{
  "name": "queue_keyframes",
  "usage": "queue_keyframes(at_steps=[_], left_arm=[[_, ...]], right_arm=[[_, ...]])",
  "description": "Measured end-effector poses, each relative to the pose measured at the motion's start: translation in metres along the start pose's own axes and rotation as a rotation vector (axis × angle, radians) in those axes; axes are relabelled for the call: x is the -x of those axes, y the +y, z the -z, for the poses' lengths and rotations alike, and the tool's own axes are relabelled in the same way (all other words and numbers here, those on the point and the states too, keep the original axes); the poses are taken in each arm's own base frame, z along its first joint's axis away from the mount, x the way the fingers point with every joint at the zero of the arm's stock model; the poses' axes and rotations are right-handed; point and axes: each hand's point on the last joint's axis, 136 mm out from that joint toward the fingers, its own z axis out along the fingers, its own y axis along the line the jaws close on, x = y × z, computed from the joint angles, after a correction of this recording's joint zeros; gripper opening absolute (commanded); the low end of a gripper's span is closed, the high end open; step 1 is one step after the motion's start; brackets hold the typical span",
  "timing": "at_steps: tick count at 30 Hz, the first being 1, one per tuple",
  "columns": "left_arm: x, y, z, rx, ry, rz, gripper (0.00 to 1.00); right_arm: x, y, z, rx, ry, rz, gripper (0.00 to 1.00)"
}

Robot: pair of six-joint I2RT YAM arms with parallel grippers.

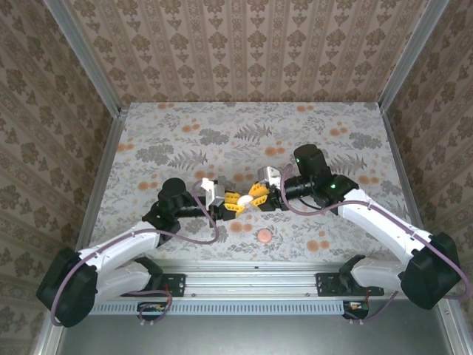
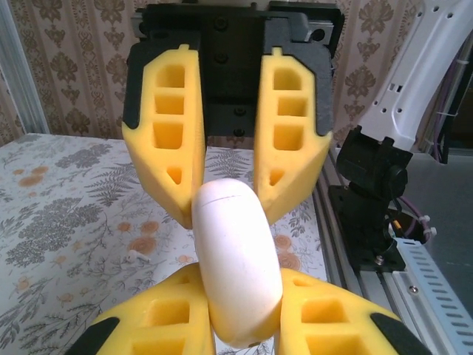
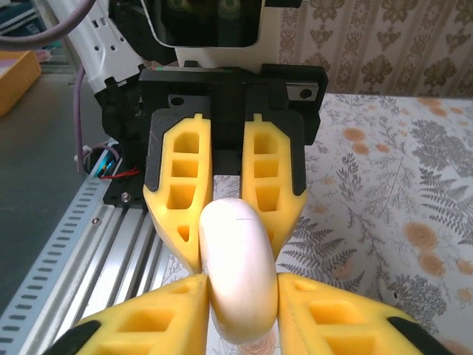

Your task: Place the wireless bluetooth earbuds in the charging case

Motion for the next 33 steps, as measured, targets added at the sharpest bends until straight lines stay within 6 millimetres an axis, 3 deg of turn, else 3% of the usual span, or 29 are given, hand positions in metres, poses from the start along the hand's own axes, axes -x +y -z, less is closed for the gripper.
queue_keyframes(at_steps=[4, 10, 13, 16, 18, 24, 26, 30, 33], left_arm=[[-0.0002, -0.0016, -0.0001, -0.008, 0.001, -0.003, 0.18], [-0.0001, -0.0008, -0.0006, -0.006, 0.007, -0.019, 0.32], [-0.0027, 0.0021, -0.0012, 0.008, 0.027, -0.016, 0.25], [-0.0066, 0.0023, -0.0020, 0.010, 0.046, -0.018, 0.17], [-0.0074, 0.0025, -0.0024, 0.011, 0.050, -0.024, 0.15], [-0.0055, 0.0037, -0.0067, 0.002, 0.044, -0.032, 0.13], [-0.0064, 0.0032, -0.0081, -0.003, 0.044, -0.031, 0.13], [-0.0062, 0.0006, -0.0095, -0.016, 0.041, -0.032, 0.15], [-0.0065, 0.0008, -0.0097, -0.015, 0.042, -0.031, 0.22]], right_arm=[[0.0004, 0.0009, 0.0012, 0.012, 0.006, 0.008, 0.14], [0.0004, 0.0029, 0.0025, 0.024, 0.022, 0.013, 0.13], [-0.0035, 0.0018, 0.0028, 0.014, 0.042, 0.016, 0.14], [-0.0075, 0.0006, 0.0033, 0.003, 0.061, 0.020, 0.20], [-0.0089, 0.0011, 0.0033, 0.004, 0.067, 0.016, 0.30], [-0.0082, 0.0026, 0.0027, 0.011, 0.063, 0.021, 0.37], [-0.0077, 0.0035, 0.0026, 0.017, 0.059, 0.021, 0.34], [-0.0068, 0.0046, 0.0035, 0.026, 0.052, 0.023, 0.16], [-0.0072, 0.0042, 0.0045, 0.026, 0.053, 0.018, 0.13]])
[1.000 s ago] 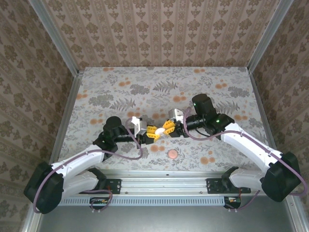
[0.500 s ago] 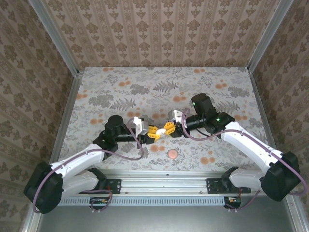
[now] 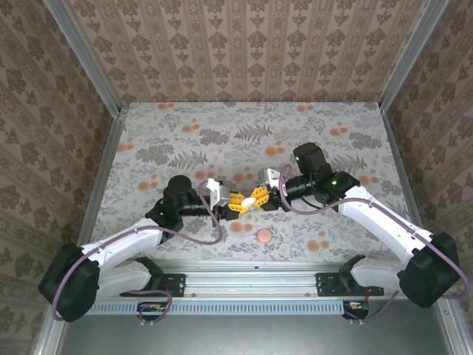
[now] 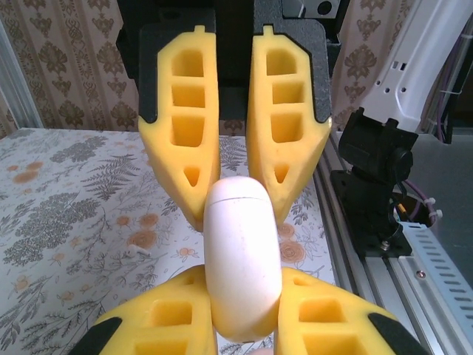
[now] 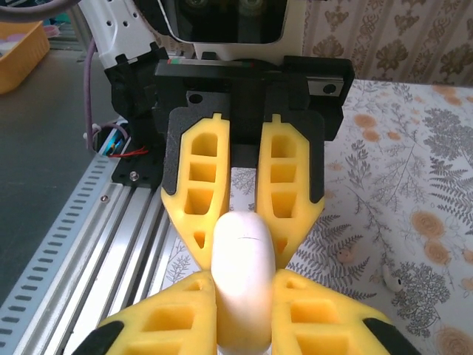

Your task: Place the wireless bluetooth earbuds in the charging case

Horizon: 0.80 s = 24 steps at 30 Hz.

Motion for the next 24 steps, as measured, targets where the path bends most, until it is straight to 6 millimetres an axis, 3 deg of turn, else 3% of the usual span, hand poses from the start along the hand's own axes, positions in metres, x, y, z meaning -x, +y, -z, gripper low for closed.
queue_keyframes(at_steps=[4, 8, 10, 15, 24], left_arm=[[0.000, -0.001, -0.001, -0.002, -0.001, -0.002, 0.32], [-0.003, 0.003, -0.002, 0.017, 0.024, -0.011, 0.57], [-0.004, 0.005, -0.003, 0.028, 0.044, -0.023, 0.64], [-0.010, 0.003, -0.007, 0.032, 0.106, -0.059, 0.65], [-0.027, 0.000, -0.010, 0.028, 0.194, -0.078, 0.58]], right_arm=[[0.001, 0.001, 0.001, 0.005, 0.009, -0.001, 0.12], [-0.002, 0.001, 0.004, -0.007, 0.044, -0.012, 0.12], [-0.005, 0.000, 0.005, -0.020, 0.078, -0.008, 0.12], [-0.017, 0.003, 0.005, -0.050, 0.211, 0.032, 0.12], [-0.030, 0.014, 0.000, -0.060, 0.371, 0.134, 0.12]])
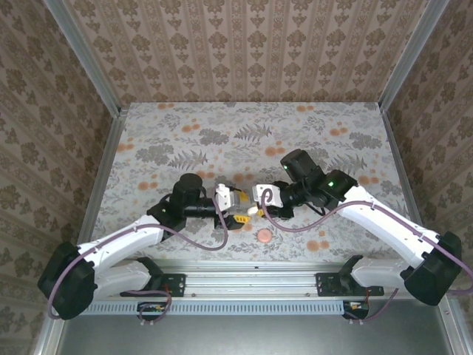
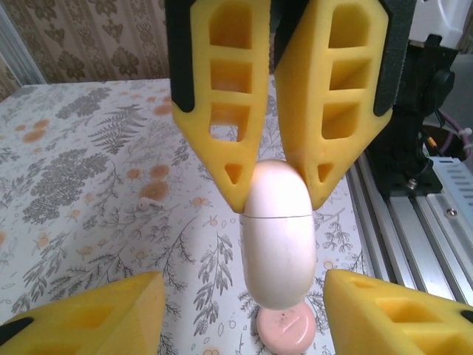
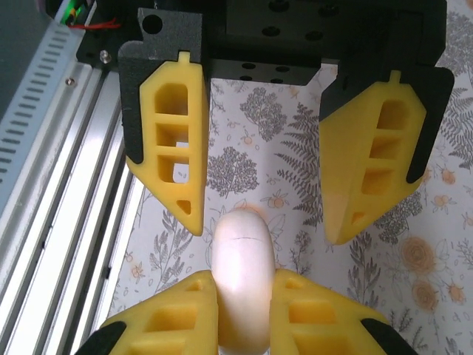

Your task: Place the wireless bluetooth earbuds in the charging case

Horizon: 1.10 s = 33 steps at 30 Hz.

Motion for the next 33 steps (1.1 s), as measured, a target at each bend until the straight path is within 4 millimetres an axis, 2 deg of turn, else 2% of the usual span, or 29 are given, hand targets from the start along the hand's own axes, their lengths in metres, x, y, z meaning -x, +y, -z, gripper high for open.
queue_keyframes(at_steps=[5, 16, 21, 26, 30, 33], left_arm=[[-0.006, -0.004, -0.008, -0.028, 0.027, 0.002, 0.57], [-0.005, -0.008, -0.009, -0.047, 0.030, -0.009, 0.33], [-0.005, -0.010, -0.010, -0.059, 0.033, -0.011, 0.19], [-0.005, -0.009, -0.011, -0.053, 0.033, -0.013, 0.15], [-0.003, -0.009, -0.011, -0.050, 0.025, -0.014, 0.15], [-0.001, -0.008, -0.011, -0.044, 0.007, -0.010, 0.14]], right_arm=[[0.000, 0.001, -0.005, -0.002, 0.030, 0.029, 0.12], [-0.001, 0.002, -0.010, 0.009, 0.043, 0.034, 0.13], [-0.001, 0.003, -0.010, 0.010, 0.047, 0.032, 0.14], [-0.001, -0.002, -0.011, -0.013, 0.046, 0.022, 0.42], [-0.007, -0.005, -0.012, -0.067, 0.017, -0.004, 0.51], [-0.016, -0.006, -0.010, -0.098, 0.001, -0.042, 0.53]])
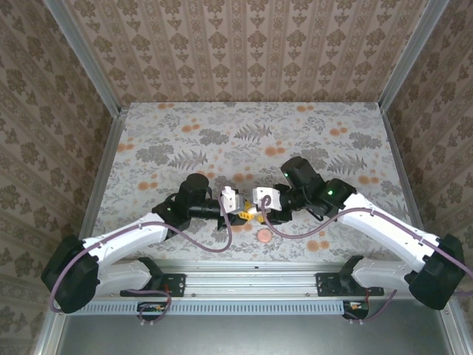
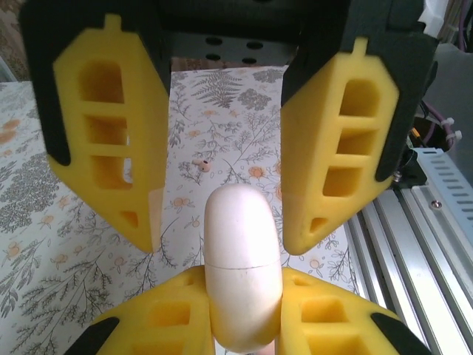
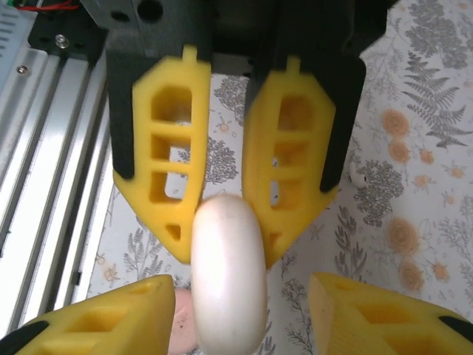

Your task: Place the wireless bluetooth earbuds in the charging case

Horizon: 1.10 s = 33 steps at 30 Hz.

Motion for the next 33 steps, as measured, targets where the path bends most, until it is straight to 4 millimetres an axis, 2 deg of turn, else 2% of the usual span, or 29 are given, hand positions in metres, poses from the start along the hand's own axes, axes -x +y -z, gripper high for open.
queue_keyframes(at_steps=[17, 29, 33], left_arm=[[0.007, 0.005, -0.001, 0.014, -0.036, 0.008, 0.13], [0.006, 0.008, -0.001, 0.026, -0.033, 0.011, 0.13], [0.005, 0.008, -0.001, 0.025, -0.034, 0.016, 0.12]], right_arm=[[0.000, -0.013, 0.007, -0.041, -0.087, -0.093, 0.48], [-0.002, -0.039, 0.027, -0.142, -0.116, -0.117, 0.48], [-0.001, -0.041, 0.027, -0.147, -0.122, -0.129, 0.47]])
